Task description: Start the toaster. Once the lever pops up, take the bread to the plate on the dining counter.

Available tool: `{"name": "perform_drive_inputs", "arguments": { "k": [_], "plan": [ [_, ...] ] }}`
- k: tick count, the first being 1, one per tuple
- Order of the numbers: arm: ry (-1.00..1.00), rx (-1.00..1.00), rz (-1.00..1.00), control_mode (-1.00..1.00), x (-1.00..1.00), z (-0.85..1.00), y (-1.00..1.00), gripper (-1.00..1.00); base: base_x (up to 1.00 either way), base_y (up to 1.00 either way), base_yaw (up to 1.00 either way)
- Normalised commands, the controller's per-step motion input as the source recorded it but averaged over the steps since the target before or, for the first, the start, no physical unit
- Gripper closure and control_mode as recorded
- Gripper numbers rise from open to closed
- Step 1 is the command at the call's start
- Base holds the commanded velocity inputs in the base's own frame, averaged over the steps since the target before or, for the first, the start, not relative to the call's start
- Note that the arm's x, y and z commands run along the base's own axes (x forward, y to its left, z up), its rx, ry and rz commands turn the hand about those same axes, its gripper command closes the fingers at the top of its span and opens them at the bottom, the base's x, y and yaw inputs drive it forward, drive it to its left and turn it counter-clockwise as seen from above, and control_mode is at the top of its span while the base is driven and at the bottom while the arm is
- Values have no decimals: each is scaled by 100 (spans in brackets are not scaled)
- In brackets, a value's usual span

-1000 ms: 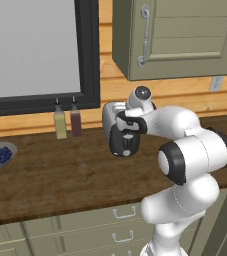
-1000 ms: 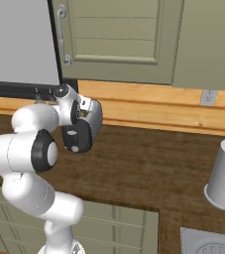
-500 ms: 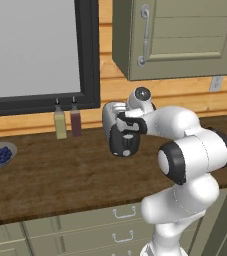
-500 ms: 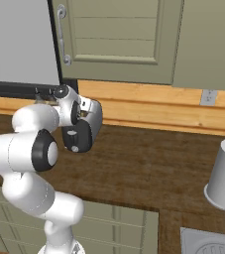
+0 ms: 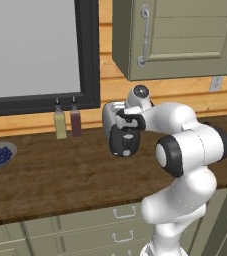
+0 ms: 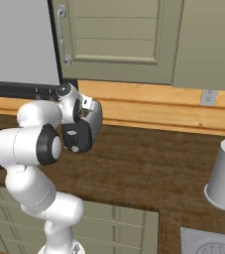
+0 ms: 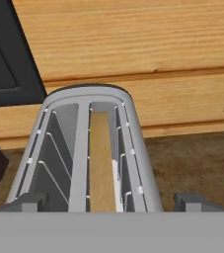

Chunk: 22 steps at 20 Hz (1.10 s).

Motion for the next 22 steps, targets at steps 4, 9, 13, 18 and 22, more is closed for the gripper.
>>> {"name": "perform_drive_inputs", "arguments": {
  "k": [4, 9, 13, 18, 22],
  "plan": [
    [0, 0, 0, -100, 8, -4, 1, -100, 0, 0, 0],
    [0, 0, 0, -100, -1, -11, 2, -100, 0, 0, 0],
    [0, 0, 0, -100, -7, -8, 0, -100, 0, 0, 0],
    [0, 0, 0, -100, -11, -2, 0, -100, 0, 0, 0],
    [0, 0, 0, -100, -14, 0, 0, -100, 0, 0, 0]
  ]
}}
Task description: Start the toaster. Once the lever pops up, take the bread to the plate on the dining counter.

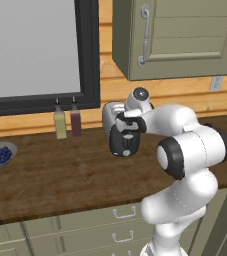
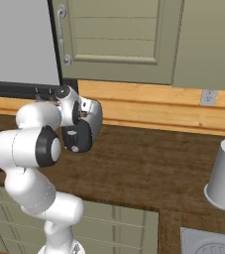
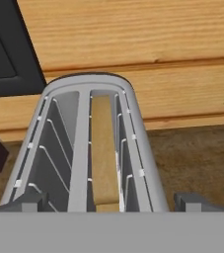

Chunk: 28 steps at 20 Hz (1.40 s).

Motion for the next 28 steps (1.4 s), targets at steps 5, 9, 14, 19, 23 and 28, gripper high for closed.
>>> {"name": "perform_drive_inputs", "arguments": {
  "k": [5, 9, 14, 19, 23, 28],
  "plan": [
    [0, 0, 0, -100, -10, 0, 0, -100, 0, 0, 0],
    [0, 0, 0, -100, 0, -1, 0, -100, 0, 0, 0],
    [0, 0, 0, -100, 8, -3, 0, -100, 0, 0, 0],
    [0, 0, 0, -100, 6, -20, 1, -100, 0, 0, 0],
    [0, 0, 0, -100, 17, -25, 6, -100, 0, 0, 0],
    [0, 0, 0, -100, 26, -8, 8, -100, 0, 0, 0]
  ]
}}
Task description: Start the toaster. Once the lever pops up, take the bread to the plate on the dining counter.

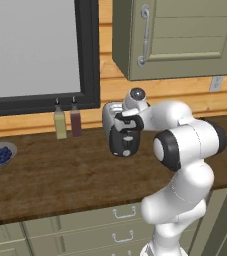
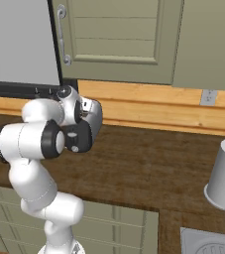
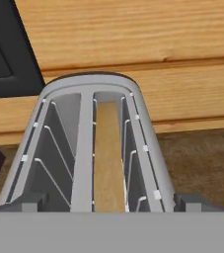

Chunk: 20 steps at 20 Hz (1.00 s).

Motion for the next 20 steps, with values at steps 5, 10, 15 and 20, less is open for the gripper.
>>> {"name": "perform_drive_inputs", "arguments": {
  "k": [5, 10, 15, 20],
  "plan": [
    [0, 0, 0, -100, 14, -21, 7, -100, 0, 0, 0],
    [0, 0, 0, -100, 0, -17, 2, -100, 0, 0, 0],
    [0, -1, 0, -100, 3, -1, 0, -100, 0, 0, 0],
    [0, 0, 0, -100, 0, 0, 0, 100, 0, 0, 0]
  ]
}}
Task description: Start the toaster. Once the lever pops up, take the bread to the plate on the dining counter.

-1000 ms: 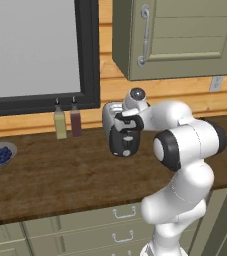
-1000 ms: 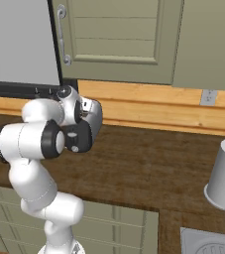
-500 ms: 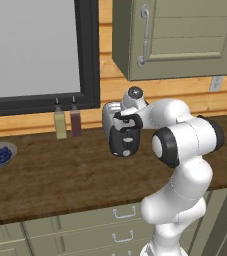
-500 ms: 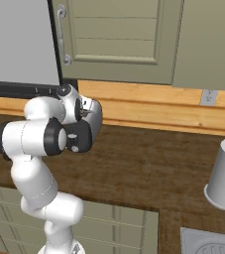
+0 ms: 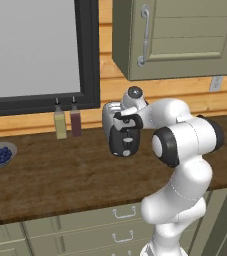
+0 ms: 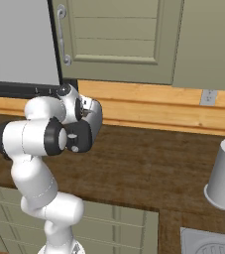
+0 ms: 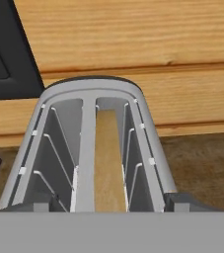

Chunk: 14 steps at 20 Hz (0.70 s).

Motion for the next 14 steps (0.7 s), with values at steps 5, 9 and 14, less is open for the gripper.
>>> {"name": "perform_drive_inputs", "arguments": {
  "k": [5, 9, 14],
  "plan": [
    [0, 0, 0, -100, 0, -1, 0, 100, 0, 0, 0],
    [0, 0, 0, -100, 0, -1, 0, 100, 0, 0, 0],
    [-2, 0, 0, -100, 0, 0, 0, 100, 0, 0, 0]
  ]
}}
